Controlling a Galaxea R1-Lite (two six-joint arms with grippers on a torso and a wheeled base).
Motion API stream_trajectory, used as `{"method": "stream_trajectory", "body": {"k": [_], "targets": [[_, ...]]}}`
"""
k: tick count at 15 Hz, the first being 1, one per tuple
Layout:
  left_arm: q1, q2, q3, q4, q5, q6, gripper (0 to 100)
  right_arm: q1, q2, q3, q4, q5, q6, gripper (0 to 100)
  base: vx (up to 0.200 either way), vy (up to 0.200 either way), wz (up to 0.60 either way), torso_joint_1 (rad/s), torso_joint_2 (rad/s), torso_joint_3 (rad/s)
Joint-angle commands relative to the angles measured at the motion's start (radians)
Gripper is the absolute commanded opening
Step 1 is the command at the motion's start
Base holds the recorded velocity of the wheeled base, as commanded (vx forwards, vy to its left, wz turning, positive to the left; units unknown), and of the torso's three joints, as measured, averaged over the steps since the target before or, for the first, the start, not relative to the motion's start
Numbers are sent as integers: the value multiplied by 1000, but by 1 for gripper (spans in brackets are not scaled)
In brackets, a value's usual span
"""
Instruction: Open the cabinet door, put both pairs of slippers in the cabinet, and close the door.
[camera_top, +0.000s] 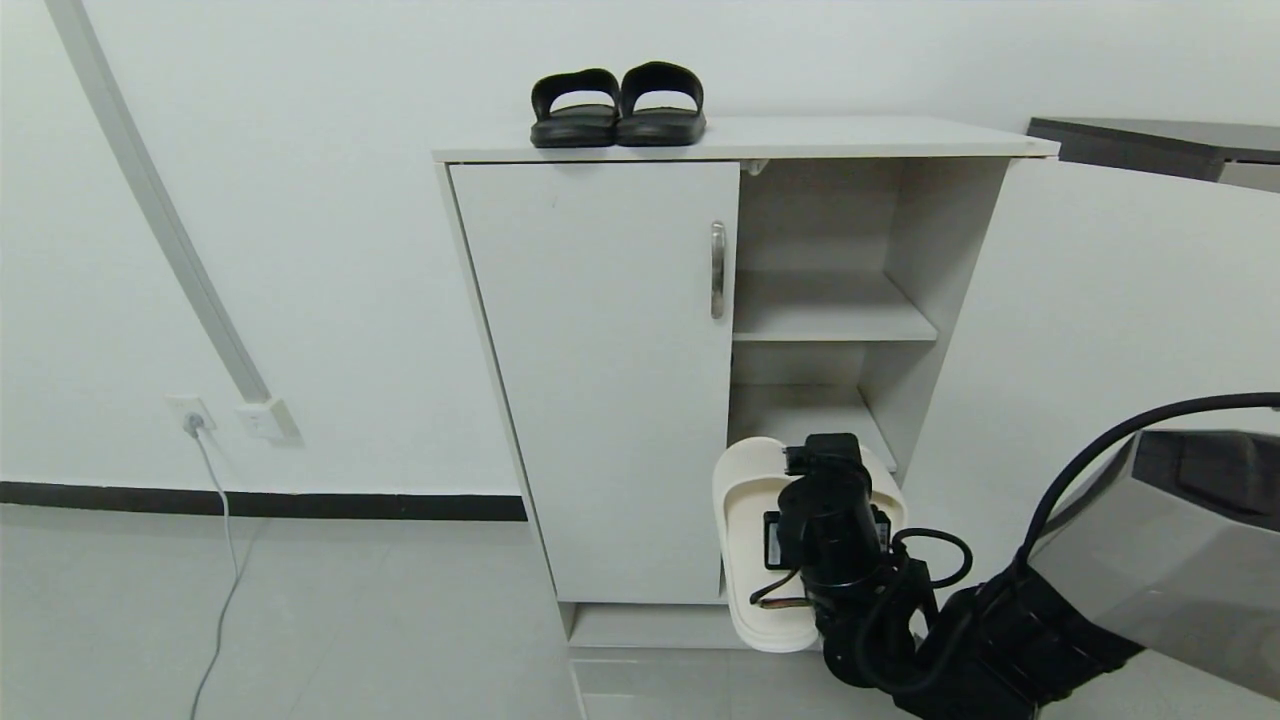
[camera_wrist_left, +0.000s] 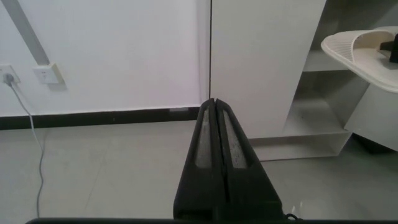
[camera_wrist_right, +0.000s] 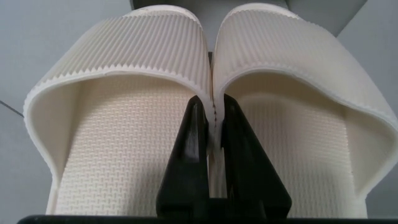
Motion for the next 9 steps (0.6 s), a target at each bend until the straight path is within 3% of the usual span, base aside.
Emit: {"method": "stream_trajectory", "body": {"k": [1, 8, 9], "targets": [[0, 3, 0, 0, 0, -1, 0, -2, 8, 1, 0, 0, 0, 0, 0, -200, 0, 7, -7, 7], [0, 3, 0, 0, 0, -2, 0, -9, 39, 10, -14, 2, 1, 0, 0, -200, 0, 5, 3, 2], [0, 3, 0, 0, 0, -2, 0, -11, 42, 16, -23, 3, 1, 0, 0, 0, 0, 0, 0, 0]]}}
